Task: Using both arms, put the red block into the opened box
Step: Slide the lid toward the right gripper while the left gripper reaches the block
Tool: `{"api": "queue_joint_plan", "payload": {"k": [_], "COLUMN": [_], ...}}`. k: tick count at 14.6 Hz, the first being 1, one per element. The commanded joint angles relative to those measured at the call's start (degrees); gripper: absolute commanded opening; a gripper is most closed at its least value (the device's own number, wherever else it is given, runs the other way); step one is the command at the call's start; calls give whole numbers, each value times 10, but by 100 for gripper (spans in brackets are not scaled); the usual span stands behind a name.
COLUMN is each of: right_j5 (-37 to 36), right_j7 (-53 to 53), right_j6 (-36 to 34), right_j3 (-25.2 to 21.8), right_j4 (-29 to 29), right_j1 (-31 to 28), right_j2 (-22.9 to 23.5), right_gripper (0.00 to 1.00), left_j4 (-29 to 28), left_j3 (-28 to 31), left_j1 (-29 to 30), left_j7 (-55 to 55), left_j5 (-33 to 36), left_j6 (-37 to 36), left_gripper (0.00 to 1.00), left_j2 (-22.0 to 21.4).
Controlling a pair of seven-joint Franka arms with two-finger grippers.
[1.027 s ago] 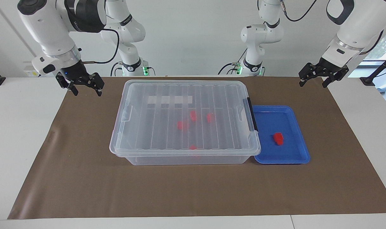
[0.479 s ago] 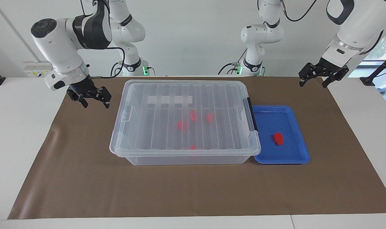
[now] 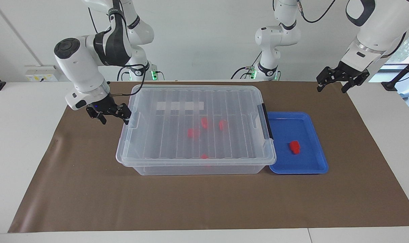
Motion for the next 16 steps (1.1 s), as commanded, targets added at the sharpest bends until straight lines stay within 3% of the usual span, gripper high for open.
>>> {"api": "queue_joint_plan", "payload": {"k": [1,7,9,13,16], "right_j5": [0,-4,-39,-47,-49], "right_j7": [-19,-19,-23,-46,-79], "right_j6": [26,35,35,35,35], "right_j3": [2,2,2,2,2], "right_j4": [-32,-38,-38,-39,-39], "right_j1": [-6,-4,-7,-16,-35], "right_j2": [-12,-11,-10,-10,-10], "right_gripper": [100,100,100,100,100], "left_j4": [-16,-16,-21,-121,-167], "left_j3": [0,-2,-2,-2,-4], "left_j1": [3,3,-2,-3,-15], "left_j7": [5,2,-6,-9,-9], "left_j5": [-2,-3,-3,-2,-2], "left_j6": [-3,-6,8,121,176], "left_gripper": [100,100,100,100,100], "left_j2": [-16,-16,-16,-53,-52]}}
